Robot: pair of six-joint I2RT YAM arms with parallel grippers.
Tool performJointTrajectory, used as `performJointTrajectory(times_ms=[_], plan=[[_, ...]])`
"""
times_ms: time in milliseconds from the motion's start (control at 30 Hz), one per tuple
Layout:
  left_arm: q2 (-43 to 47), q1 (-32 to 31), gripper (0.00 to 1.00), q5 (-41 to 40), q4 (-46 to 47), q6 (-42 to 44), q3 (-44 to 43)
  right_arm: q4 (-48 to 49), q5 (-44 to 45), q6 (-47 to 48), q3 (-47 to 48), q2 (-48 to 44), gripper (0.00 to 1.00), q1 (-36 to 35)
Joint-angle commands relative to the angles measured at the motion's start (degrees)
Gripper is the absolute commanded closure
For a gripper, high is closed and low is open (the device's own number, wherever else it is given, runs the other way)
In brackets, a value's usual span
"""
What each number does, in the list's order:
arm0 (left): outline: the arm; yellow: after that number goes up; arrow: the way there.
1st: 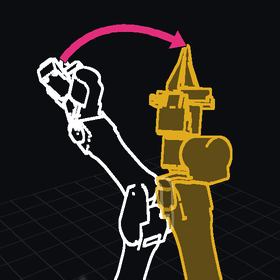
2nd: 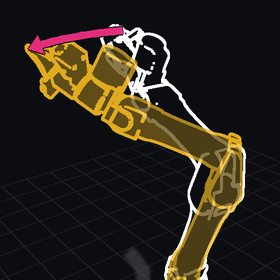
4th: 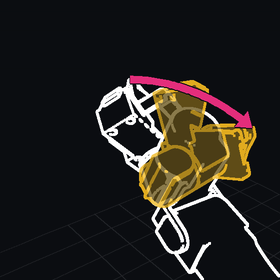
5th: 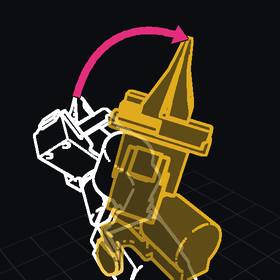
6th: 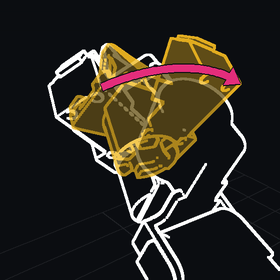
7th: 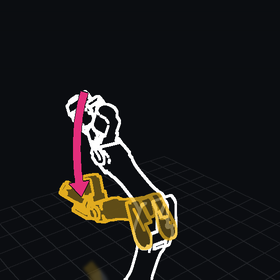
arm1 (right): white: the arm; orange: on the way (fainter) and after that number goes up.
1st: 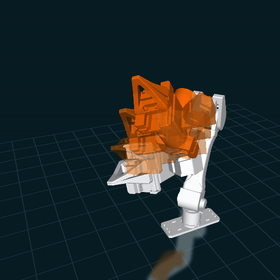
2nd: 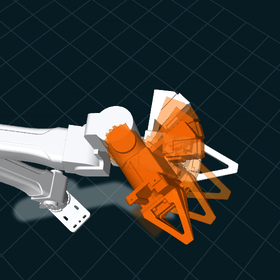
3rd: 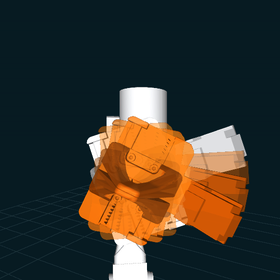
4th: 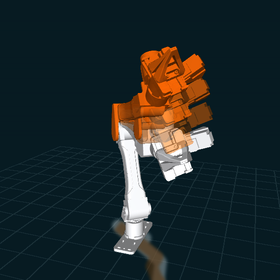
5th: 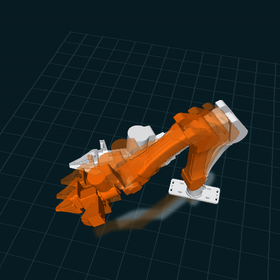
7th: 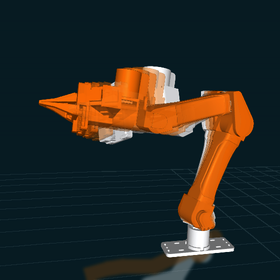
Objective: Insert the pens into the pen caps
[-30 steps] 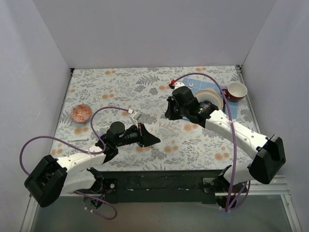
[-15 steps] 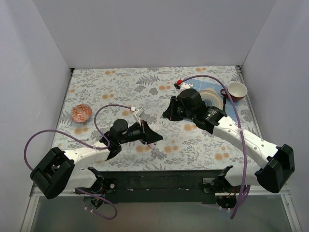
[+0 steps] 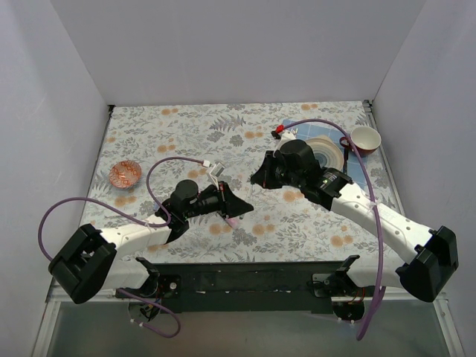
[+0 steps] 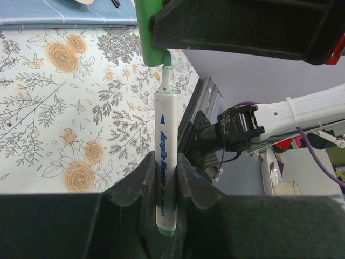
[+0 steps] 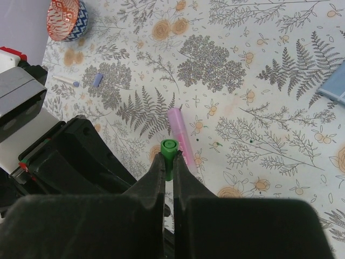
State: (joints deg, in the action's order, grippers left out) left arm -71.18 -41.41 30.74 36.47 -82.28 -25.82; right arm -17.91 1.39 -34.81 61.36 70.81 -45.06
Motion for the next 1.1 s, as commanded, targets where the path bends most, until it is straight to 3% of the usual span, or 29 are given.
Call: performJointTrajectory(times_ms=[0, 567, 700, 733, 867, 967, 1067], plan=[[0.51, -0.34, 1.0, 0.29, 0.88, 0.98, -0.02, 2.09, 2.12, -0.53, 1.39, -1.37, 0.99, -0.2], [0.25, -0.43, 1.0, -1.38, -2.6, 2.65, 0.6, 0.95, 3.09, 0.0, 2.18, -0.49, 0.99, -0.21], [5.33, -0.34, 1.0, -17.86, -21.75, 4.76, -4.3, 0.07, 6.52, 0.35, 1.92, 1.61, 0.99, 0.15], [6.22, 0.27, 1.0, -26.0, -25.53, 5.2, -5.28, 0.77, 7.13, 0.79, 1.66, 2.05, 0.99, 0.15], [10.17, 5.18, 1.0, -36.88, -41.18, 3.18, -8.54, 5.16, 5.47, 3.69, 1.04, 5.82, 0.87, 0.58], [14.74, 13.43, 1.0, -37.08, -43.93, 1.69, -7.75, 5.96, 2.75, 4.13, 3.06, 9.69, 0.78, 0.67], [13.36, 23.28, 1.0, -36.81, -45.86, 0.99, -9.85, 8.33, -0.59, 3.96, 2.1, 11.02, 0.74, 0.67]])
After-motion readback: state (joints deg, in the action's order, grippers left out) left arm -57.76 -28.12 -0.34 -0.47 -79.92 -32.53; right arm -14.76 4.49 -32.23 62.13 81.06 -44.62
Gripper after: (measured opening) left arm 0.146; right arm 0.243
